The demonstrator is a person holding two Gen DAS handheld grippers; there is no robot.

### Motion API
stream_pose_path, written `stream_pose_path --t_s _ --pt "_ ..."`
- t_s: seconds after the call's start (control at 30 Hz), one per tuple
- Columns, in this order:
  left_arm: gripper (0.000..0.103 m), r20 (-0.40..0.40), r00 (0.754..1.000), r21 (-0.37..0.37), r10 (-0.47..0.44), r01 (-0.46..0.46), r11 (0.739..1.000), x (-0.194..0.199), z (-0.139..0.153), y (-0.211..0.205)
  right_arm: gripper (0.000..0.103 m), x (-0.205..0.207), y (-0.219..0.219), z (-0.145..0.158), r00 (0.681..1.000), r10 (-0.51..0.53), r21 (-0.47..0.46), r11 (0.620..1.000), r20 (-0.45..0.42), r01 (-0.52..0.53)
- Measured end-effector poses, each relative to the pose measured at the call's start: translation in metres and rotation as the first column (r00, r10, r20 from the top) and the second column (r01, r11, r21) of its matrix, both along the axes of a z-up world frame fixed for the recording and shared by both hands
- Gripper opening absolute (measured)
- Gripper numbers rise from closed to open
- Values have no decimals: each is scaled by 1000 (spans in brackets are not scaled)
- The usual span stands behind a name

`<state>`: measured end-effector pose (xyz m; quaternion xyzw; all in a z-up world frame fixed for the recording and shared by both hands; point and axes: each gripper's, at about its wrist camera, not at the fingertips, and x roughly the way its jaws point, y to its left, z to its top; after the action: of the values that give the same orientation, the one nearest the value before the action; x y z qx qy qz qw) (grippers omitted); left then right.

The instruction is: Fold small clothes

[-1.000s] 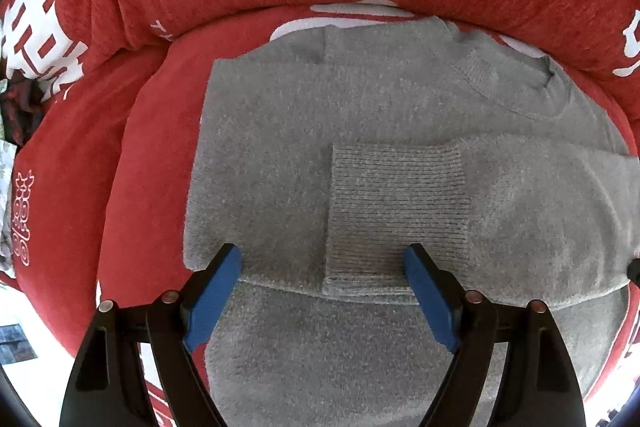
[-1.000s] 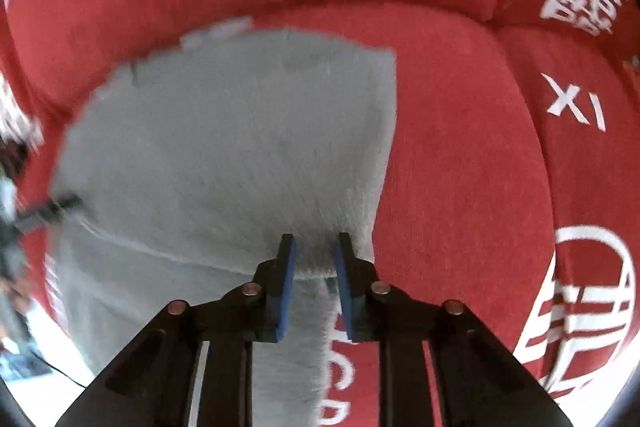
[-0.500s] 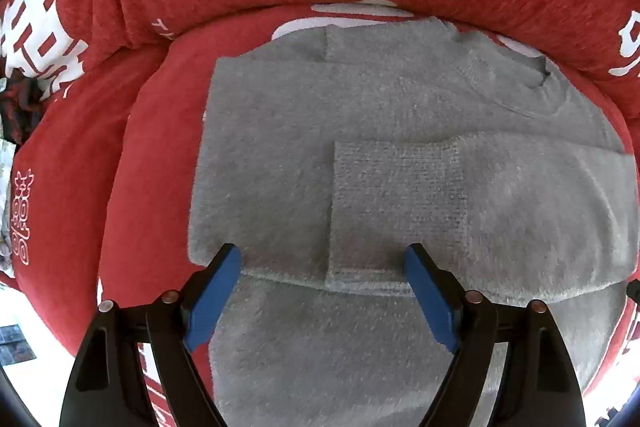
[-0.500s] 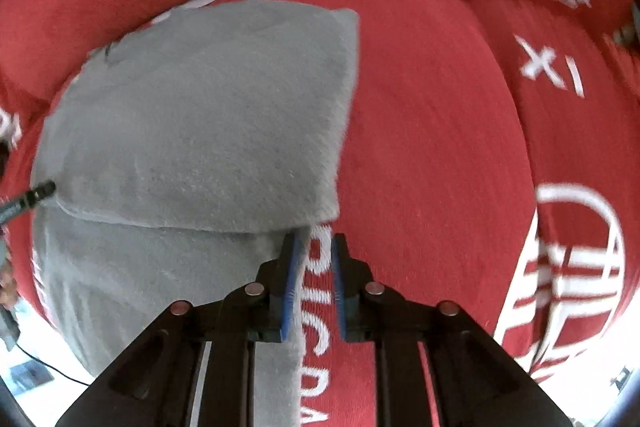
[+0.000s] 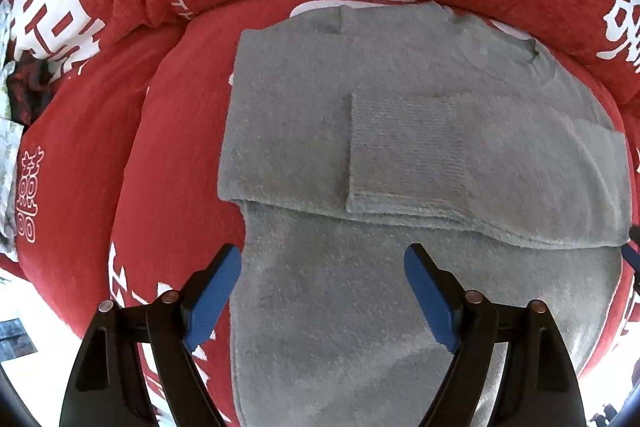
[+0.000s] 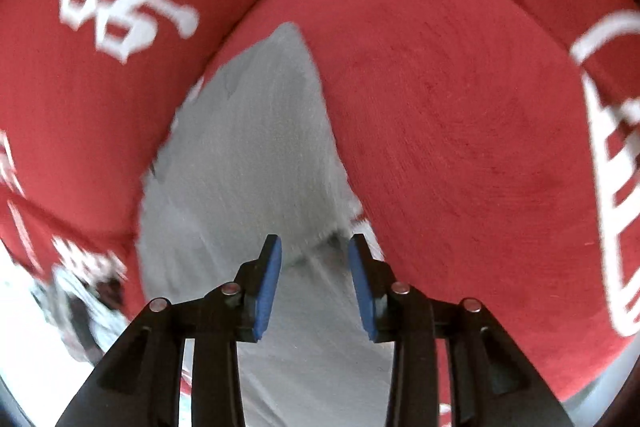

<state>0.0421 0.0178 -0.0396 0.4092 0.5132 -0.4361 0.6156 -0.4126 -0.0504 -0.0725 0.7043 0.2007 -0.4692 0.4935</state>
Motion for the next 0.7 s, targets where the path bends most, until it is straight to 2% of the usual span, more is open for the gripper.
stream_pose_path --t_s 0.07,0.17,0.5,0.6,0.67,0.7 --pt "84 -3 1000 -3 -4 4 1000 -2 1 0 10 -3 -4 0 998 -1 13 1000 -56 1" --pt "84 -7 1000 4 -12 12 1000 -8 -1 -2 10 -6 -5 -1 998 11 19 1000 -58 -10" --pt "84 -21 999 22 -49 49 999 -23 3 1 12 16 11 21 979 188 42 982 -84 -185" --pt "84 -29 997 26 -77 78 997 -31 6 3 22 27 16 26 973 216 39 976 -88 -213" --pt "84 -39 995 32 -96 97 995 -37 9 4 34 36 18 27 968 232 39 973 -91 -230" --pt "84 -44 993 34 -108 109 993 -41 11 4 34 40 20 30 965 244 34 970 -96 -241"
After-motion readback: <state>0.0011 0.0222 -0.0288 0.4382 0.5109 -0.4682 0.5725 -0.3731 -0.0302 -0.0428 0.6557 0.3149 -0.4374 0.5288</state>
